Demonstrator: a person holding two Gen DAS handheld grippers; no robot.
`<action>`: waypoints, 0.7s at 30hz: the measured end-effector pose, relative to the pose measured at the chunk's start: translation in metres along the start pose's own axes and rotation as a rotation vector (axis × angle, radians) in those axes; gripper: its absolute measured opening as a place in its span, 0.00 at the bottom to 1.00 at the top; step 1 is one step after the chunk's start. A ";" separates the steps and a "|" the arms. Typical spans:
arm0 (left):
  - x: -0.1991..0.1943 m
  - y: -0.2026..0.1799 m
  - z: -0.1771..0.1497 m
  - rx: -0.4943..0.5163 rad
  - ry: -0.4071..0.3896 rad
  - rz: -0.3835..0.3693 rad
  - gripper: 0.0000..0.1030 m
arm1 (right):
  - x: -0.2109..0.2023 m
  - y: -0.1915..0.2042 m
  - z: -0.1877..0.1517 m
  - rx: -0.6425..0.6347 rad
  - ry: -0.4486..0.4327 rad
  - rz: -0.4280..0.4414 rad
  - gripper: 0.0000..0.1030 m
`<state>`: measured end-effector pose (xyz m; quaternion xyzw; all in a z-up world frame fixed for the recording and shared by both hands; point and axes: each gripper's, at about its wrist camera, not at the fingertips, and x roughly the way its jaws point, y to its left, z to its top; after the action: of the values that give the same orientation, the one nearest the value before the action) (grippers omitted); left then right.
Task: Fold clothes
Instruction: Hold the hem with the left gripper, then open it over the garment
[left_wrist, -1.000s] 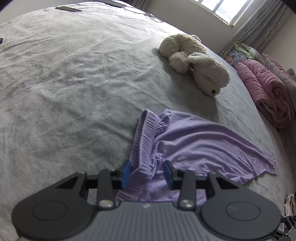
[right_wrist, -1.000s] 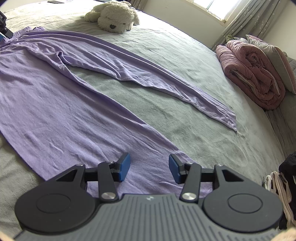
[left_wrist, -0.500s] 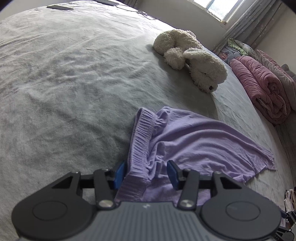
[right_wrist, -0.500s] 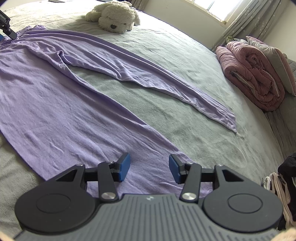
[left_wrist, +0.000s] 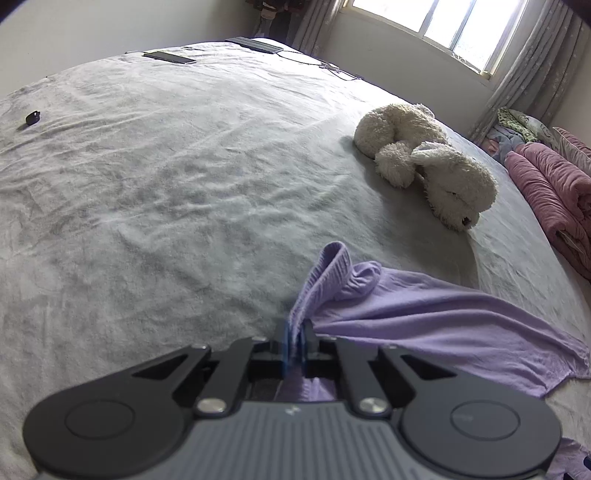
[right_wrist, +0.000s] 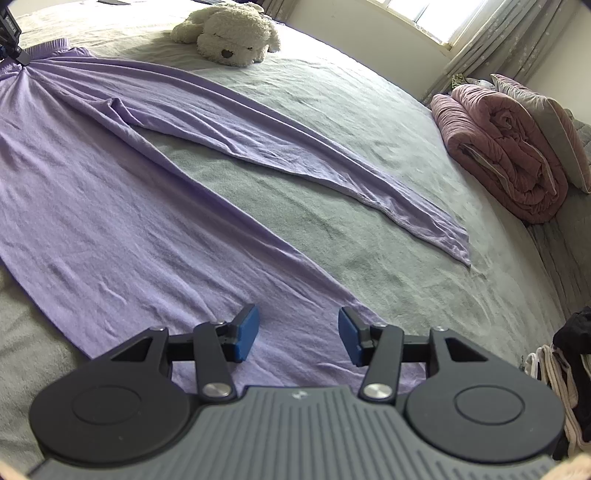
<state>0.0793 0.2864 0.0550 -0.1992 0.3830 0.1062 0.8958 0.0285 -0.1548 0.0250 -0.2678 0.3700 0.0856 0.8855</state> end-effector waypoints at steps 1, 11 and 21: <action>0.003 0.002 0.000 -0.004 0.005 0.005 0.06 | 0.000 0.000 0.000 0.000 -0.001 0.000 0.52; 0.007 0.011 0.004 -0.052 -0.011 0.056 0.03 | 0.000 -0.001 0.000 -0.002 -0.002 0.001 0.52; 0.014 0.021 0.005 -0.087 0.020 0.049 0.03 | -0.001 0.002 0.000 -0.005 -0.002 -0.003 0.52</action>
<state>0.0852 0.3077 0.0428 -0.2296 0.3915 0.1426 0.8796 0.0278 -0.1532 0.0250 -0.2706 0.3684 0.0855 0.8853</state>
